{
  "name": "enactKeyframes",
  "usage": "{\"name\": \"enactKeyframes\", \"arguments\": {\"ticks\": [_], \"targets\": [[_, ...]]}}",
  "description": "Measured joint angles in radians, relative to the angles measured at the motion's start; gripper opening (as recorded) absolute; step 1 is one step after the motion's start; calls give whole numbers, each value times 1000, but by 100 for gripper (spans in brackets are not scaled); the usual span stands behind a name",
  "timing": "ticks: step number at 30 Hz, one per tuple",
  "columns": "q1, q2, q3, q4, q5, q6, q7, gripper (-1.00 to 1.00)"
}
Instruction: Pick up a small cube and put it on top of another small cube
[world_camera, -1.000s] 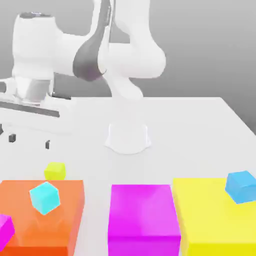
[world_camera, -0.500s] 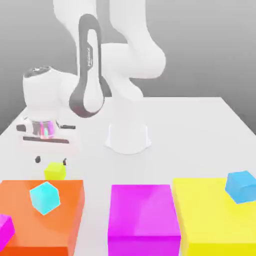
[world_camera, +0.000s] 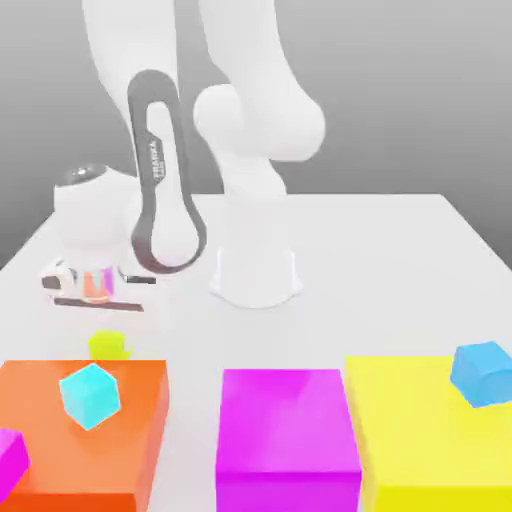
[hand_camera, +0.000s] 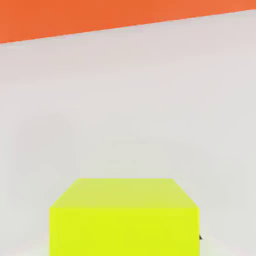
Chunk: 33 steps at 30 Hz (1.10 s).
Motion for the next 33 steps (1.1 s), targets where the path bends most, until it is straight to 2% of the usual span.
{"name": "enactKeyframes", "arguments": {"ticks": [4, 8, 11, 14, 23, 33], "targets": [[131, -76, -150, -13, -96, -63, 82, -100], [204, -162, -275, -33, -287, -128, 220, -100], [165, -228, -280, -48, -408, -178, 301, -100], [140, -291, -274, -64, -471, -226, 338, -100], [203, -324, -209, 51, -410, -371, 474, -100], [265, -334, -138, 204, -385, -533, 679, -100]]}}
